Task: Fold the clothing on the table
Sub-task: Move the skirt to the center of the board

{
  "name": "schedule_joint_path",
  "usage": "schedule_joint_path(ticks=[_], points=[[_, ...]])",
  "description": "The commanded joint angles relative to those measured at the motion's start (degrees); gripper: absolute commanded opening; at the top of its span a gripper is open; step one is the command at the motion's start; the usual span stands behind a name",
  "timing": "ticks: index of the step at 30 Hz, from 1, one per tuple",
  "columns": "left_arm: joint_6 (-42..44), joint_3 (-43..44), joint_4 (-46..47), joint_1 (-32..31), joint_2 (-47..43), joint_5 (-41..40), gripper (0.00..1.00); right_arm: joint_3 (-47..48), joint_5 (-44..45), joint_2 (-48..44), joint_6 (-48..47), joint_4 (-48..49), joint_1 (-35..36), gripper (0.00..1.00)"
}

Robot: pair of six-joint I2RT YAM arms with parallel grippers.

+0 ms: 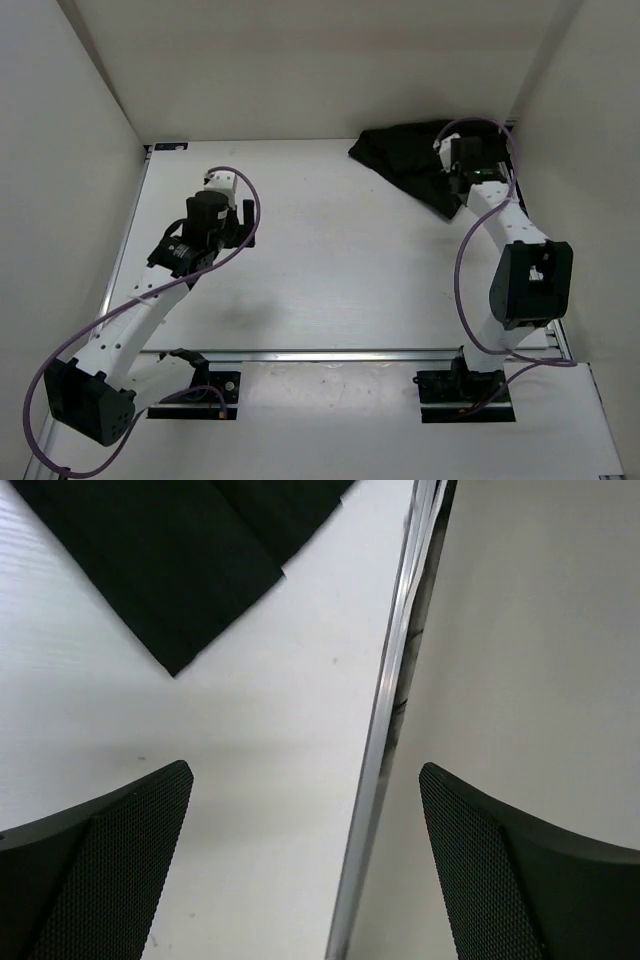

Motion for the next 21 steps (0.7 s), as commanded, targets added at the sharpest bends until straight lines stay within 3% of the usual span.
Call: schedule_joint_path(ticks=[1, 5, 7, 11, 12, 13, 15, 18, 21], points=[[1.7, -2.7, -0.6, 0.0, -4.3, -2.9, 0.98, 2.4, -8.7, -1.6, 8.0, -10.2, -3.0, 1.00], [8.9, -6.7, 5.9, -0.3, -12.7, 2.4, 0.98, -12.8, 1.6, -7.7, -2.4, 5.1, 0.2, 1.00], [10.1, -8.8, 8.5, -1.3, -15.7, 1.4, 0.99, -18.8, 9.7, -10.0, -3.1, 10.8, 2.6, 0.99], [12.2, -7.1, 6.2, 0.1, -14.0, -3.2, 0.99, -28.1, 8.3, -17.6, -9.1, 23.5, 4.5, 0.99], [12.3, -6.4, 4.5, 0.2, -12.1, -4.6, 0.98, -28.2, 6.6, -19.0, -8.5, 22.8, 4.2, 0.91], [11.7, -5.4, 3.5, 0.8, -11.3, -5.4, 0.99, -27.9, -1.3, -21.0, -8.9, 21.2, 3.9, 0.86], [10.9, -4.9, 1.3, 2.8, -9.2, -5.6, 0.99, -26.9, -9.3, -21.9, -9.9, 16.5, 5.9, 0.84], [8.4, -5.2, 1.6, 8.6, -7.4, 1.2, 0.99, -28.1, -1.0, -18.7, -15.2, 20.0, 14.8, 0.94], [7.4, -5.6, 2.3, 11.8, -6.0, 7.5, 0.99, -24.1, -2.0, -12.7, -17.1, 19.9, 17.6, 0.96]])
